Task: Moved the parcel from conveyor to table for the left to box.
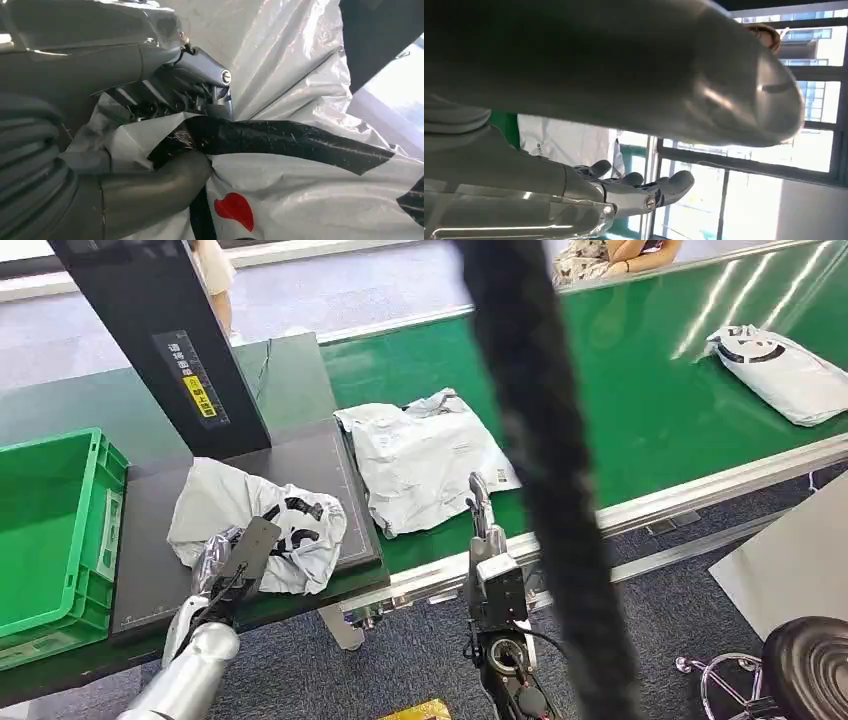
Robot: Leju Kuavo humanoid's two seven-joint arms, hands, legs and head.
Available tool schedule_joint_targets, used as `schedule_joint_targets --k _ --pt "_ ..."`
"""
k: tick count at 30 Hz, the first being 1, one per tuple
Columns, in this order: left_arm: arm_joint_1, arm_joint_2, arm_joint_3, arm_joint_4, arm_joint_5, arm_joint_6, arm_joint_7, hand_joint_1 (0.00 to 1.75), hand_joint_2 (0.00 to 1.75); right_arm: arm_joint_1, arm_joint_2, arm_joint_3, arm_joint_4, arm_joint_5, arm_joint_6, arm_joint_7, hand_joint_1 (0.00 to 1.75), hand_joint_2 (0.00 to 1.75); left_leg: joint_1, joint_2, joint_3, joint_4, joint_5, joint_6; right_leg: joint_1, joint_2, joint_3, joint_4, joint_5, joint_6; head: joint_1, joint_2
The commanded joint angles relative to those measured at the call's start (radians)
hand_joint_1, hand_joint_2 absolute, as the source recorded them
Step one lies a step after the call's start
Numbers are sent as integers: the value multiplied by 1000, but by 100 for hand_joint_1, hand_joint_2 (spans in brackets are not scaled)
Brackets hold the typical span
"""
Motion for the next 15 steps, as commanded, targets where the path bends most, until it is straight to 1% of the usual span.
schedule_joint_targets --k 1,2,3,5,7,8,10,15 --pt "-38 84 101 -6 -26 32 -38 175 175 28 -15 -4 1 -1 0 4 0 0 0 2 0 0 0 0 0 1 0 -1 1 0 0 0" --pt "-44 92 105 -8 -26 19 -37 175 175 26 -16 -4 6 -1 1 4 0 0 0 3 -1 -1 1 0 1 2 -1 -1 2 -1 0 0" --pt "-53 103 107 -21 -34 47 -35 175 175 23 -15 -5 16 -3 4 5 0 0 0 3 -1 0 0 0 0 3 -1 -1 1 -1 0 0" --pt "-94 127 115 -30 -48 26 -20 175 175 16 -14 -9 38 -5 7 2 0 0 1 3 -2 0 1 0 1 3 -2 -1 2 -1 0 0" --pt "-134 150 125 -47 -62 38 -13 175 175 11 -11 -9 47 -8 10 -2 0 0 1 2 -3 1 0 0 1 1 -3 0 1 0 0 0" --pt "-146 153 128 -48 -65 29 -8 175 175 10 -10 -10 48 -8 10 -2 0 0 1 2 -3 1 1 0 1 2 -4 0 1 -1 0 0" --pt "-211 175 123 -52 -109 28 21 175 175 37 -4 -10 21 -7 8 -6 0 0 1 2 -4 1 1 0 1 2 -4 0 1 0 0 0" --pt "-282 190 120 -56 -169 -12 46 175 175 82 -2 -24 -21 -9 -5 -13 0 0 1 -1 -5 2 1 0 1 -1 -5 0 0 0 0 0"
